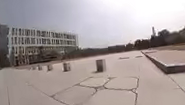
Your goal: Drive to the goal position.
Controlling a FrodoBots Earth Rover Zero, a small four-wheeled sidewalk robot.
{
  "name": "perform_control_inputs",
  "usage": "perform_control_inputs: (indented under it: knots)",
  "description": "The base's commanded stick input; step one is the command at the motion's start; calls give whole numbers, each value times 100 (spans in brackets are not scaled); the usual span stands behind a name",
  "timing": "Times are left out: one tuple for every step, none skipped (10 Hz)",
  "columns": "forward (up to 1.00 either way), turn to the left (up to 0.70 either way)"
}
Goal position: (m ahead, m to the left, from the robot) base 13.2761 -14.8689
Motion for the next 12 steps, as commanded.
perform_control_inputs:
  knots:
    - [70,35]
    - [70,28]
    - [70,0]
    - [70,0]
    - [70,0]
    - [70,0]
    - [70,0]
    - [70,0]
    - [70,0]
    - [70,0]
    - [70,0]
    - [70,0]
